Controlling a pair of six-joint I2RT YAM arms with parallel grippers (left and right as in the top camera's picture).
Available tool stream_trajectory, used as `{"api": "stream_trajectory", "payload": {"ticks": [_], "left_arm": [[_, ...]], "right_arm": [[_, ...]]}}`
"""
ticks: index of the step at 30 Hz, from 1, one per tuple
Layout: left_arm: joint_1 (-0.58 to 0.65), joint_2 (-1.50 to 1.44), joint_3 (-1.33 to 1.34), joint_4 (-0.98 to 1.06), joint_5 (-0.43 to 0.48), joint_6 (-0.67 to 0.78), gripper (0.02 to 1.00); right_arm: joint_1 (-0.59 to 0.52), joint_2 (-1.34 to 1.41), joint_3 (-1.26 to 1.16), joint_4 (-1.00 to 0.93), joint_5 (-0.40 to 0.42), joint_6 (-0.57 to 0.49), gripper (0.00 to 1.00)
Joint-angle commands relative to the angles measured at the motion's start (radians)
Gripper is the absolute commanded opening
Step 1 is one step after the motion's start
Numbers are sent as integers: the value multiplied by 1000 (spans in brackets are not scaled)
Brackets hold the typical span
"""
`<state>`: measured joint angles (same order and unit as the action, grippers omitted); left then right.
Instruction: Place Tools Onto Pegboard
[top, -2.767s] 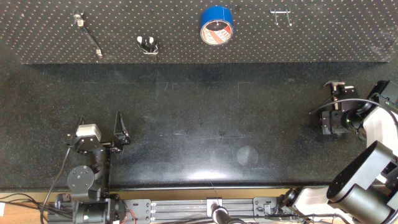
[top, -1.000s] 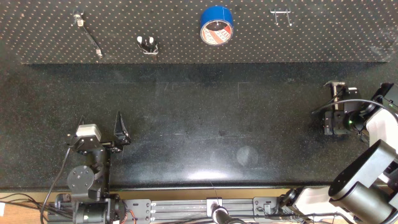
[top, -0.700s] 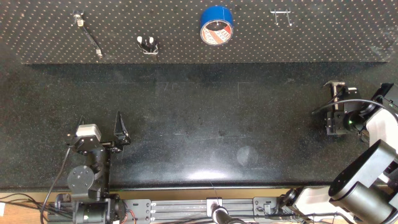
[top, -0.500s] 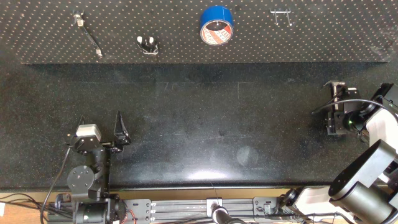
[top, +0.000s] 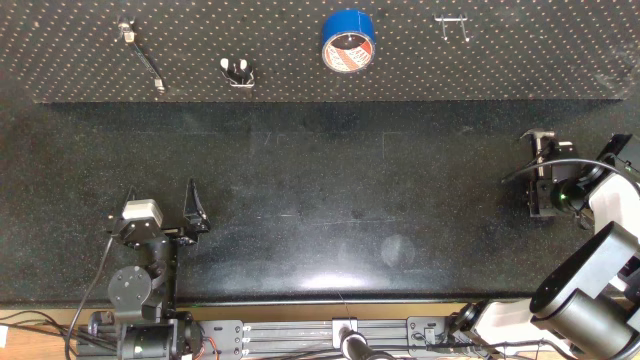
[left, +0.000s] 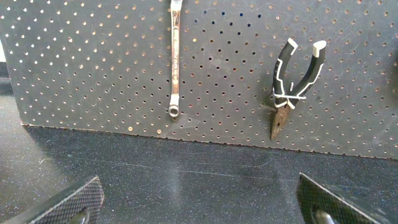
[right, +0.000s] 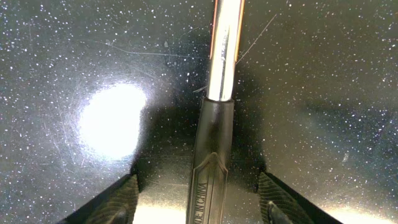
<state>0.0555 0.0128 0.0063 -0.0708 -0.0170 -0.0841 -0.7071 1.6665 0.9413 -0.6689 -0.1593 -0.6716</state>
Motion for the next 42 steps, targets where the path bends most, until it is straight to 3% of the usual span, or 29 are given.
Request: {"api": "stream_trajectory", "payload": {"ticks": [1,19,34,42], "left_arm": [[-4,-9,-1,-8,7,-13,996],[-4,-9,-1,-8,7,-13,996],[-4,-10,-1,-8,7,-13,996],[-4,-10,-1,-8,7,-13,996]], "right_arm": [[-5,20,3,-3,-8,-23,592],[-5,20,3,-3,14,-38,354],[-5,20,3,-3,17,-72,321],[-5,28,3,-6,18,-87,253]]}}
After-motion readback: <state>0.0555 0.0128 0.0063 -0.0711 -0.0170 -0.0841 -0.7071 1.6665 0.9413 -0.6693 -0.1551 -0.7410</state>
